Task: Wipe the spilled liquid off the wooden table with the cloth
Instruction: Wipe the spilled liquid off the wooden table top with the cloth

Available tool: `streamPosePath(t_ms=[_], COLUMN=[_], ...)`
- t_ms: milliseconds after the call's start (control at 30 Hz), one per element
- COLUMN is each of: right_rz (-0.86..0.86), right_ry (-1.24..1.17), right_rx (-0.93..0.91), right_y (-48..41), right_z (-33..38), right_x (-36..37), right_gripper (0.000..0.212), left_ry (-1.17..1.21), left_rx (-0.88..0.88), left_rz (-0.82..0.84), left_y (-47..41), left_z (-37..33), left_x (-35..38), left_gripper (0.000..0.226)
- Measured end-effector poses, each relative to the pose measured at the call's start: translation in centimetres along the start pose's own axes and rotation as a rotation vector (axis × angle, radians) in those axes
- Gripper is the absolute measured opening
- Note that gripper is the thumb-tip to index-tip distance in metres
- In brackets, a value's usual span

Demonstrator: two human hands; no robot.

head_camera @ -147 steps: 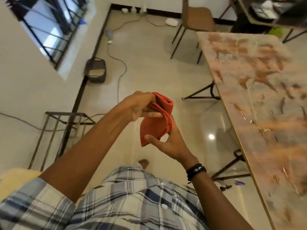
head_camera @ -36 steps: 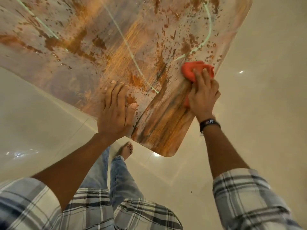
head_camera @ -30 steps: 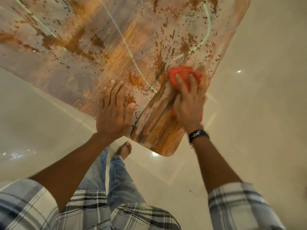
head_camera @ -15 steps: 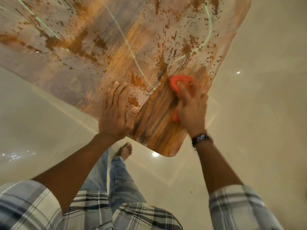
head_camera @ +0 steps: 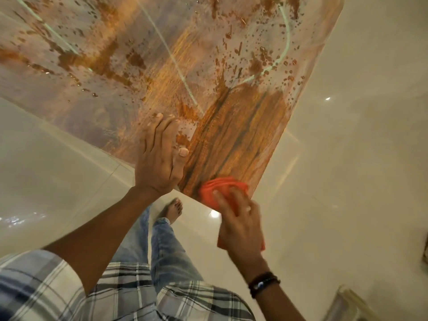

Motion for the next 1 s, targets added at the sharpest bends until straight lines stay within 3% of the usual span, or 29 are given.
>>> streamPosePath(t_ms=[67,300,367,500,567,600,667,900,1000], right_rz=[-0.12,-0.306,-0.301,-0.157,-0.095,-0.06,-0.059,-0.253,-0.287], right_ry=[-0.059,-0.156,-0.095,-0.043,-0.013,0.002,-0.014,-0.105,-0.06], right_rx=[0.131,0.429,0.398,0.166,0.079,0.034,-0.005,0.337,0.376], right_y=[-2.3,-15.4,-14.8,-5.8,-1.1,0.2,-0.3,-15.4,-18.8], right_z=[-3.7,-12.5,-10.9,-3.2,-0.1,0.1,-1.6,-11.8,-11.3], right_x=[-1.8,-4.7,-4.4,-1.5,-0.2,0.1,-0.4,-4.9,-5.2], right_gripper=[0.048,0.04,0.041,0.047,0.061,0.067,0.057,0.039,0.04], left_ry=[-0.004,-0.025,-0.02,-0.037,-0.044,-0.048,-0.064,0.004,-0.08], left_rx=[0.009,0.008,0.009,0.012,-0.001,-0.003,0.0,0.019,0.124], left_rz=[-0.001,0.0,-0.002,-0.007,0.0,0.007,0.019,-0.003,-0.048], left_y=[0.0,0.0,0.0,0.0,0.0,-0.1,0.0,-0.2,-0.2], left_z=[0.0,-0.1,-0.1,0.2,0.3,0.3,0.3,0.0,-0.1], left_x=[0.1,0.1,0.1,0.2,0.3,0.4,0.5,0.0,-1.2], left_gripper=[0.069,0.064,0.061,0.059,0.06,0.062,0.065,0.062,0.061])
Point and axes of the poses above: each hand's wrist, its own y-axis away from the middle knuckle, its own x-axis out of the palm, z = x × y, the point moved 4 cm from there along -y, towards the middle knuckle, and after that the axes turned 5 degrees about -x, right-handed, at the moved point
